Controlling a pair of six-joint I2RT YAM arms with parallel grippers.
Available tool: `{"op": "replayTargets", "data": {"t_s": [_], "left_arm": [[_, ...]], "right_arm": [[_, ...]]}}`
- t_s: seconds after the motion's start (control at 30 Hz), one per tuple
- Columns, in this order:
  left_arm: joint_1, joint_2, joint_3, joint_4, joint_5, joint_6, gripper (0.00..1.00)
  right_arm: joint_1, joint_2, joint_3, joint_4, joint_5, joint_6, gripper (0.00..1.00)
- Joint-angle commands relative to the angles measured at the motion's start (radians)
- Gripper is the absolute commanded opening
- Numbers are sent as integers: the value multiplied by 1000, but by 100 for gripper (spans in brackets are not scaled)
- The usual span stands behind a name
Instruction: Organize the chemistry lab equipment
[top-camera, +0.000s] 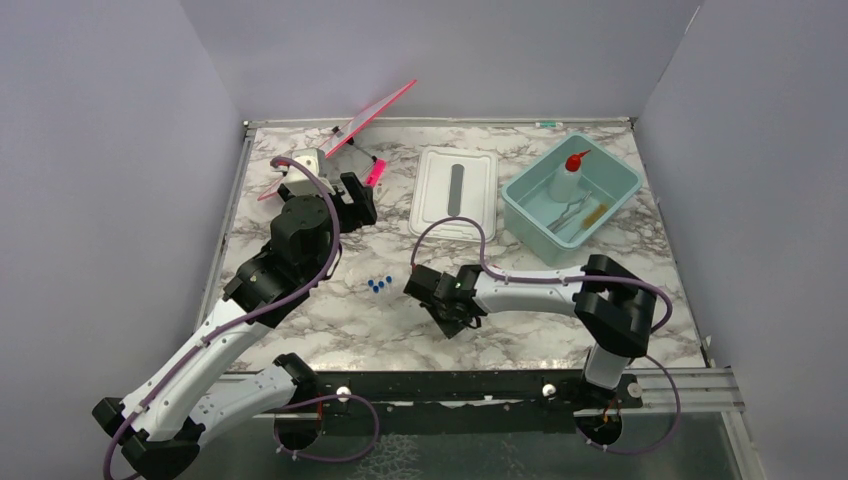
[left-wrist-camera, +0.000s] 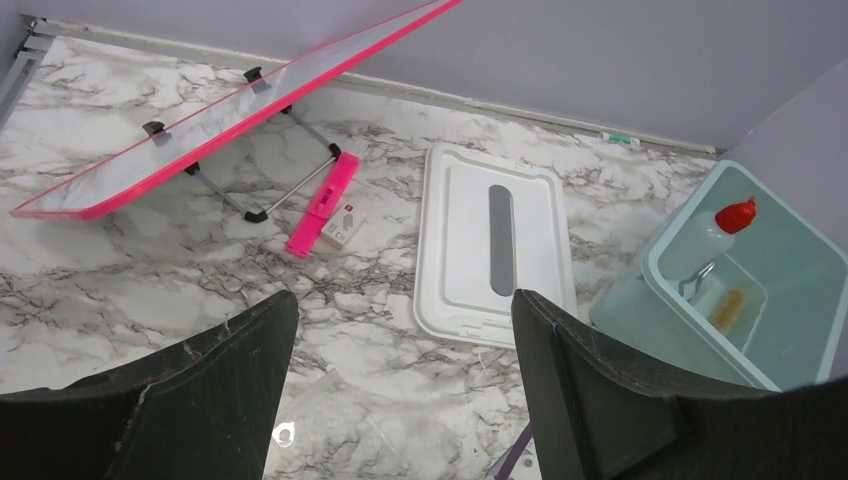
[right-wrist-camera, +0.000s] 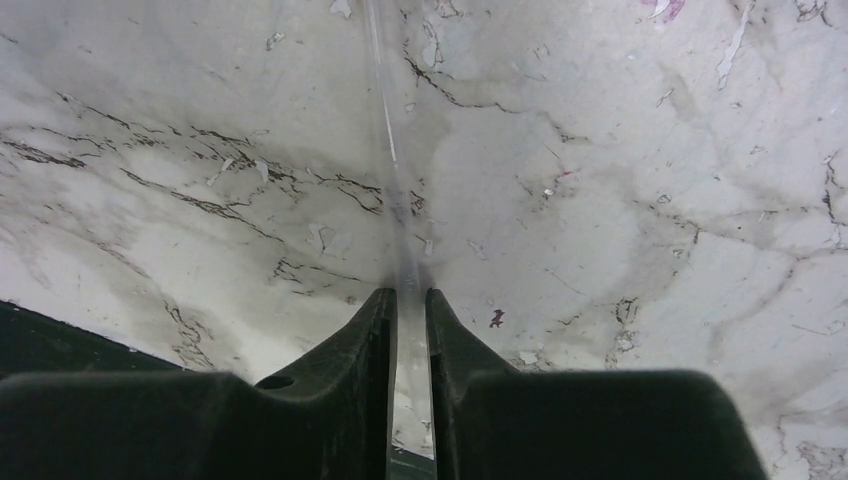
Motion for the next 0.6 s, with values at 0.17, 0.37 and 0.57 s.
{"op": "replayTargets", "data": {"t_s": [0.17,0.37,0.57], "left_arm": [[0,-16,9,-3,-5,6,81],[0,-19,8,-3,-2,18,81],[0,-33,-27,0,15,-20,81]], "right_arm": [[7,16,17,-16,95,29,1],[7,-129,46,2,183,30,1],[1,-247,158,-56,374,68,1]]}}
